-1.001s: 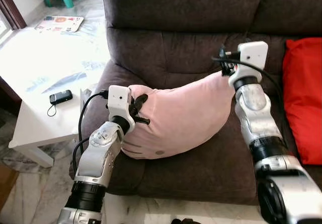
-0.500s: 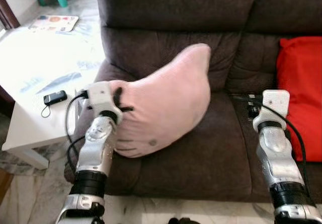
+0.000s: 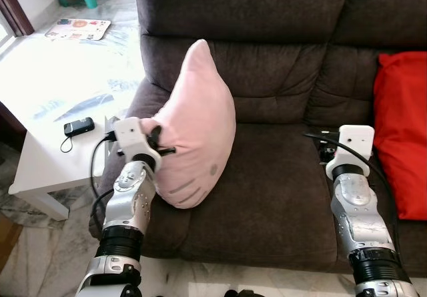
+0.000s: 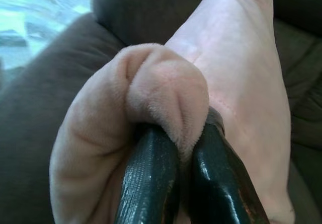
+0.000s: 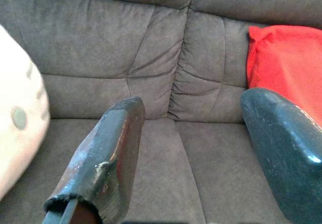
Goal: Move the pillow to the sofa from floor
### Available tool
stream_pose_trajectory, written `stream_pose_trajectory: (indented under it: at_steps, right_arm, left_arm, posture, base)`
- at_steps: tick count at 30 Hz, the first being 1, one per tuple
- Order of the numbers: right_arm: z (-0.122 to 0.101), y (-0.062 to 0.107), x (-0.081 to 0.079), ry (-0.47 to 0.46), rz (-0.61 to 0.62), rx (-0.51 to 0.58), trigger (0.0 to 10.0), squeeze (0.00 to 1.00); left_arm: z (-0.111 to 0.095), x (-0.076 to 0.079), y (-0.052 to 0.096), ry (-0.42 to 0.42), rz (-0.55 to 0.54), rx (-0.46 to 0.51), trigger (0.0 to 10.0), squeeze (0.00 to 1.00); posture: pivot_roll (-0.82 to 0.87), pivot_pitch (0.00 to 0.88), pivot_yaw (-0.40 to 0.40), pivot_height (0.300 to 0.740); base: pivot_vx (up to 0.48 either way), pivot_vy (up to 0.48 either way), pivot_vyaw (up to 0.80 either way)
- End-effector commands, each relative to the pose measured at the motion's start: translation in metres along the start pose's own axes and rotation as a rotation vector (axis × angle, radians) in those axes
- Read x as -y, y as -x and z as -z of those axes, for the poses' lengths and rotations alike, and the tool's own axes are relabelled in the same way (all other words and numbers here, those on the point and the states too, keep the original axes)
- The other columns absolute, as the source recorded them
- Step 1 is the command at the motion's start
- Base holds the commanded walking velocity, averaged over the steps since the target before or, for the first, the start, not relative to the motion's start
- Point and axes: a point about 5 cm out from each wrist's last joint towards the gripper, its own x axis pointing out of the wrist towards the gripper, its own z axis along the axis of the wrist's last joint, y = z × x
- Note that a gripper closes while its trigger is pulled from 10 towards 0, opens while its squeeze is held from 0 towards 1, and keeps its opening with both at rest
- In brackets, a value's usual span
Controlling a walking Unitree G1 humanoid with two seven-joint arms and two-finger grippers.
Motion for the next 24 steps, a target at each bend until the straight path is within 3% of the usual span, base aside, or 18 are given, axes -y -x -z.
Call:
stream_pose_trajectory:
  at_steps: [1,4,6,8,10,18,22,23,24]
  right_arm:
    - [0.0,0.002,0.003,-0.01,0.009,-0.007,10.0,0.0]
    - [0.0,0.003,0.003,-0.013,0.009,-0.007,10.0,0.0]
    - [-0.001,0.004,0.002,-0.023,0.007,-0.002,10.0,0.0]
    - [-0.002,0.005,-0.002,-0.034,-0.013,0.016,10.0,0.0]
    - [0.006,0.009,-0.008,-0.031,-0.047,0.008,10.0,0.0]
    - [0.031,0.018,-0.01,-0.06,-0.046,-0.071,10.0,0.0]
    - [0.034,0.023,-0.012,-0.08,-0.052,-0.07,10.0,0.0]
    - [0.034,0.023,-0.012,-0.081,-0.053,-0.067,10.0,0.0]
    - [0.034,0.024,-0.012,-0.086,-0.054,-0.059,10.0,0.0]
  left_arm:
    - [0.019,-0.007,0.002,0.043,-0.042,-0.096,10.0,0.0]
    - [0.021,-0.014,-0.002,0.131,-0.092,-0.115,10.0,0.0]
    - [0.019,-0.015,-0.003,0.114,-0.079,-0.101,10.0,0.0]
    - [0.014,-0.013,-0.003,-0.023,-0.03,-0.054,10.0,0.0]
    - [0.012,-0.01,-0.001,-0.273,0.038,0.003,10.0,0.0]
    - [0.014,-0.02,0.001,-0.228,-0.015,0.008,10.0,0.0]
    - [0.016,-0.021,0.003,-0.235,-0.013,0.029,10.0,0.08]
    - [0.016,-0.021,0.003,-0.235,-0.013,0.032,10.0,0.4]
    - [0.015,-0.021,0.003,-0.239,-0.013,0.041,10.0,0.54]
  posture:
    - [-0.07,0.16,-0.035,0.74]
    - [-0.08,0.162,-0.034,0.74]
    - [-0.07,0.162,-0.036,0.74]
    - [-0.08,0.162,-0.036,0.74]
    - [-0.08,0.161,-0.038,0.74]
    - [-0.08,0.162,-0.04,0.74]
    - [-0.07,0.162,-0.038,0.74]
    - [-0.07,0.162,-0.038,0.74]
    - [-0.08,0.162,-0.037,0.74]
  base:
    - [0.0,0.0,0.0]
    - [0.0,0.0,0.0]
    - [0.0,0.0,0.0]
    - [0.0,0.0,0.0]
    - [0.0,0.0,0.0]
    - [0.0,0.0,0.0]
    - [0.0,0.0,0.0]
    - [0.0,0.0,0.0]
    - [0.0,0.0,0.0]
